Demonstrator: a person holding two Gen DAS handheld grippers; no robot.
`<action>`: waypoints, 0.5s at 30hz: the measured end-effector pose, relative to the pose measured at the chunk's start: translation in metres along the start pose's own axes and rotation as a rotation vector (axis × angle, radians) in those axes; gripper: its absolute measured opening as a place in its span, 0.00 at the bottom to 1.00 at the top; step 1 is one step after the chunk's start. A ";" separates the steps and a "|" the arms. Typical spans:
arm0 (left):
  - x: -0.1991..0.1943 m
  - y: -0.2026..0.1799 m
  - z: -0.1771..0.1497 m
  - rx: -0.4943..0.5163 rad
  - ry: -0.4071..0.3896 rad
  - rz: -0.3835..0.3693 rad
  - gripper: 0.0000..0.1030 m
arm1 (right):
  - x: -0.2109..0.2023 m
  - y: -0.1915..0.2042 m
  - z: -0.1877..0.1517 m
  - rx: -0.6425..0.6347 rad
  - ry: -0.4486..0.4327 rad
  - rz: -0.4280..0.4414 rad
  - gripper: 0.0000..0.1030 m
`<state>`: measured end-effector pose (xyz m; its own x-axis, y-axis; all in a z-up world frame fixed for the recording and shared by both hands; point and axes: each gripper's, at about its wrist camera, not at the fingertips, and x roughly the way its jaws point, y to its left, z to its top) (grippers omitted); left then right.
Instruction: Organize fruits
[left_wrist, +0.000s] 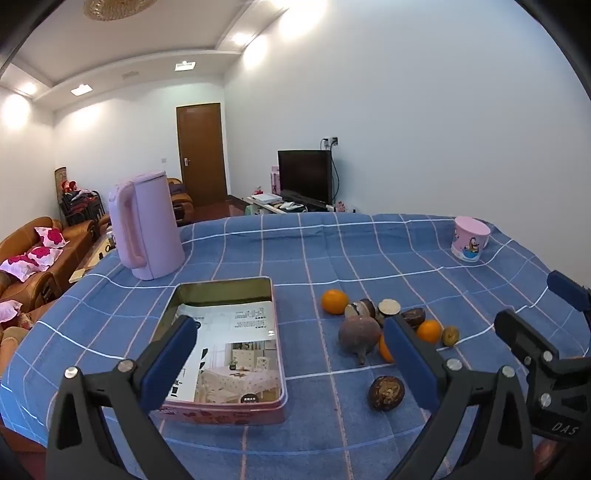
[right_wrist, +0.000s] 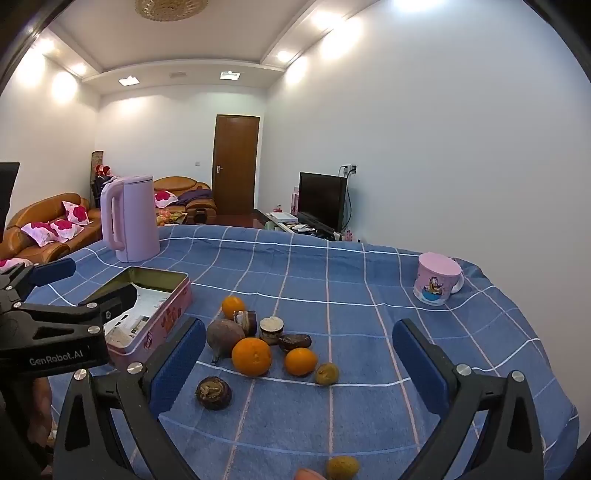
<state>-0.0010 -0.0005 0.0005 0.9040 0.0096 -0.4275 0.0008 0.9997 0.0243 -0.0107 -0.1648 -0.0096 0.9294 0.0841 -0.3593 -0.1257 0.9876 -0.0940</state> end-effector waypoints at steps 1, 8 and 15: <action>-0.001 0.000 0.000 0.003 -0.001 -0.001 1.00 | 0.000 -0.001 0.000 0.013 0.003 0.005 0.99; 0.002 0.000 0.000 0.003 0.018 -0.016 1.00 | 0.001 -0.001 -0.002 0.005 0.011 0.013 0.99; 0.002 -0.002 -0.001 0.006 0.022 -0.012 1.00 | 0.002 -0.001 -0.005 0.008 0.013 0.006 0.99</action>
<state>-0.0001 -0.0026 -0.0016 0.8941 -0.0021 -0.4479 0.0146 0.9996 0.0245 -0.0111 -0.1662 -0.0152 0.9241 0.0886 -0.3718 -0.1285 0.9882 -0.0839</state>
